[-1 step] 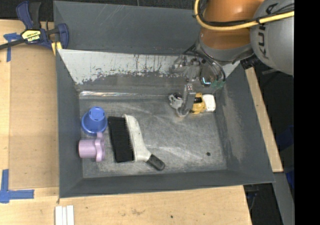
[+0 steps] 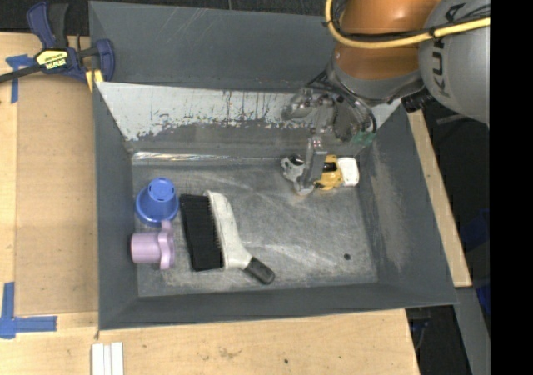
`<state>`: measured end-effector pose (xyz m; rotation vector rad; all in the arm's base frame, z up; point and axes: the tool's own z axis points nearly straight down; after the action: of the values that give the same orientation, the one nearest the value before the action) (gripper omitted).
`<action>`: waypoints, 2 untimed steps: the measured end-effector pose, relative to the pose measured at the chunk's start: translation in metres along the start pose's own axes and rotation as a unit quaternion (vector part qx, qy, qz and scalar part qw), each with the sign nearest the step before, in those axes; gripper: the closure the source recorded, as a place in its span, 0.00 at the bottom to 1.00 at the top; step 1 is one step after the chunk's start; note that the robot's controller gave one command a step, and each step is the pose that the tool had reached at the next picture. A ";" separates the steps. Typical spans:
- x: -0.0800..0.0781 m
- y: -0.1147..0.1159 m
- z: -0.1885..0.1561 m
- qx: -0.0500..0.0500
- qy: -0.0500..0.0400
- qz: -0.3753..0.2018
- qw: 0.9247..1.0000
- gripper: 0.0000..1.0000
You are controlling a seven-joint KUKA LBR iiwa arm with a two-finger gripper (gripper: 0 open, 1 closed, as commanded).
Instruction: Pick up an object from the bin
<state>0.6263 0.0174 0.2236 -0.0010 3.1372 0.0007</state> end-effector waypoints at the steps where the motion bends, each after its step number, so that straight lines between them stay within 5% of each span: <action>1: -0.001 -0.024 0.073 0.000 -0.002 0.010 1.000 0.00; 2: 0.001 -0.036 0.095 0.000 0.002 0.037 0.999 0.00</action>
Offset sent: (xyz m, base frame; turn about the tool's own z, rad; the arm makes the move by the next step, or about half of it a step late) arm 0.0003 -0.0456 -0.0657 0.1288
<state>0.6261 -0.0184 0.1285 0.1141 3.1389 0.0012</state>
